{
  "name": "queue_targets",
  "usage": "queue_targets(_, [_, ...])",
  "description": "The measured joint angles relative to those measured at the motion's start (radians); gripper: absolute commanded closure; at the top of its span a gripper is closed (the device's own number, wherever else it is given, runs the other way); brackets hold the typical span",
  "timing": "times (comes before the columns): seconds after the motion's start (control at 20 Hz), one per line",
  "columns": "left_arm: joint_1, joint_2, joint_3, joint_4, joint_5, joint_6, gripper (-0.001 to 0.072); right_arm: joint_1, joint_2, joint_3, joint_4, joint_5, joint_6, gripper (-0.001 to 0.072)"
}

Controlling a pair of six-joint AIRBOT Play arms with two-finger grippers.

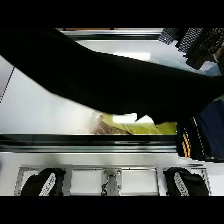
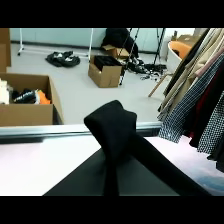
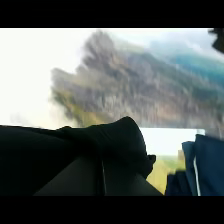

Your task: Fold the clothes and pants, and hang the long-sleeved shirts on hangers.

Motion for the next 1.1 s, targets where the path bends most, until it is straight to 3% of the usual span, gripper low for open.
queue_targets(0.3, [-0.028, -0.132, -0.208, -0.002, 0.049, -0.001, 0.0701, 0.027, -0.188, -0.064, 0.005, 0.129, 0.1, 0.0701])
queue_targets(0.55, [-0.127, -0.466, -0.184, 0.0, 0.196, 0.004, 0.07, 0.096, -0.538, -0.104, 0.014, -0.001, 0.096, 0.069])
queue_targets(0.6, [-0.143, -0.548, -0.14, 0.0, 0.211, 0.004, 0.057, 0.102, -0.606, -0.099, 0.015, -0.053, 0.091, 0.0666])
queue_targets(0.65, [-0.154, -0.621, -0.094, 0.0, 0.217, 0.004, 0.0211, 0.105, -0.662, -0.092, 0.015, -0.106, 0.091, 0.0487])
queue_targets(0.7, [-0.161, -0.693, -0.042, 0.0, 0.222, 0.001, 0.0093, 0.105, -0.713, -0.081, 0.016, -0.159, 0.088, 0.0224])
queue_targets(0.75, [-0.162, -0.749, 0.004, 0.0, 0.216, -0.02, 0.01, 0.103, -0.749, -0.071, 0.022, -0.199, 0.085, 0.0124])
queue_targets(0.95, [-0.107, -0.872, 0.133, 0.002, 0.098, -0.101, 0.0101, 0.063, -0.785, -0.037, 0.043, -0.306, 0.064, 0.0126])
queue_targets(1.1, [-0.031, -0.84, 0.077, 0.066, -0.044, -0.134, 0.0101, 0.033, -0.71, -0.051, 0.046, -0.308, 0.025, 0.0126])
